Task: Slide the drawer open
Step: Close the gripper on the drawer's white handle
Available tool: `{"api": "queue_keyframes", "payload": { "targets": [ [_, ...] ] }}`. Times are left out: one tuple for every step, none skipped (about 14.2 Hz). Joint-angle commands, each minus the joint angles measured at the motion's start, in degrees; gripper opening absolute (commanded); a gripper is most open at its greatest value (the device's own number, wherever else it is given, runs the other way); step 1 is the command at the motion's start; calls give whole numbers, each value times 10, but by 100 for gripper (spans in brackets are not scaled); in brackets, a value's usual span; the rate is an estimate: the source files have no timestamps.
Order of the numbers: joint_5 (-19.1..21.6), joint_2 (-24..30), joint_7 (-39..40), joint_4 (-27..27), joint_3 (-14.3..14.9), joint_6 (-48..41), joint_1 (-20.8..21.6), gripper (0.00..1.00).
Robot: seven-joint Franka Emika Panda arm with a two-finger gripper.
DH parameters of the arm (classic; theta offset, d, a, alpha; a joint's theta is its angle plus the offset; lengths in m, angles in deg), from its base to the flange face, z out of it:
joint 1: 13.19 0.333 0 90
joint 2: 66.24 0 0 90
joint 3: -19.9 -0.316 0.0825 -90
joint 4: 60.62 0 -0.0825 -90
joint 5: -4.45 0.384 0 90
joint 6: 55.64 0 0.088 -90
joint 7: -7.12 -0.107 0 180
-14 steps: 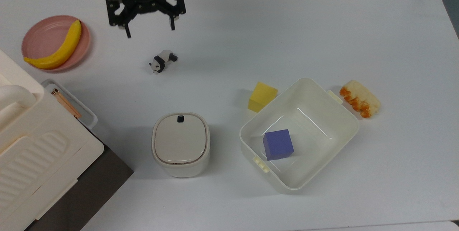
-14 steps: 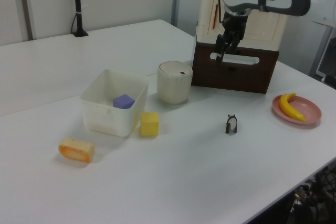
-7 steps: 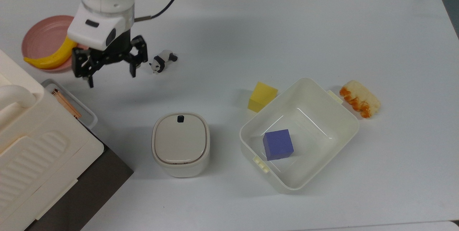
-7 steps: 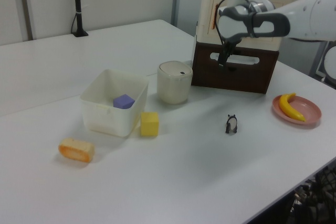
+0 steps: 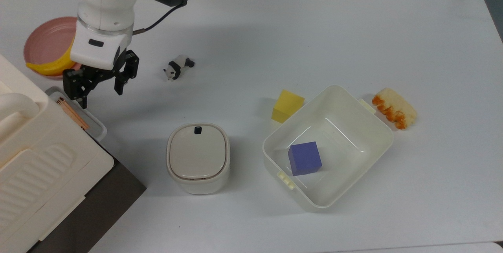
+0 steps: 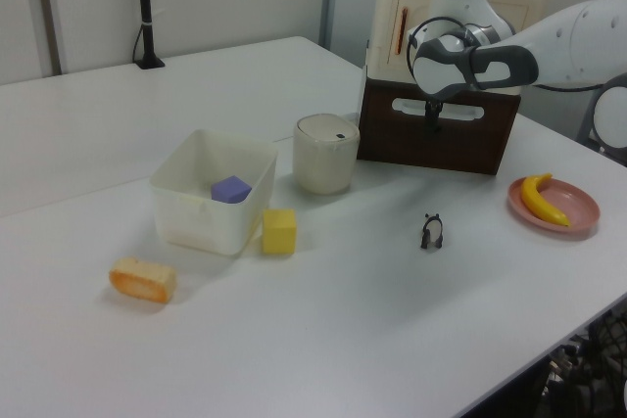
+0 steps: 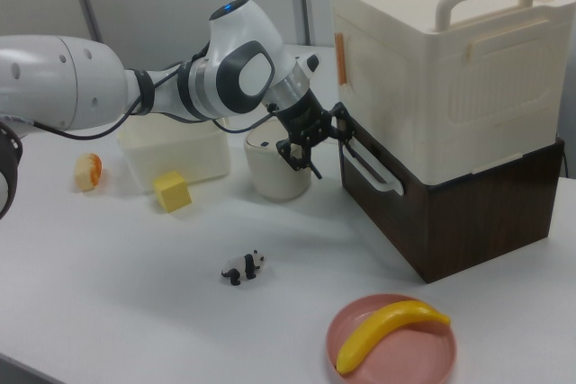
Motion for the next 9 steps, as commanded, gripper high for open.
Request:
{"api": "queue_keyframes", "payload": {
  "targets": [
    [-16,-20,11,5,1,26,0,74],
    [-18,-26,9,5,1,49,-5,74],
    [-18,-27,10,5,1,62,-9,74],
    [-18,-27,10,5,1,62,-12,74],
    [-18,-27,10,5,1,62,-13,74],
    [-18,-28,12,6,1,64,-13,74],
    [-18,-28,14,5,1,75,-20,73],
    [-18,-27,15,5,1,85,-24,59],
    [-18,-27,13,5,1,87,-23,32]
  ]
}}
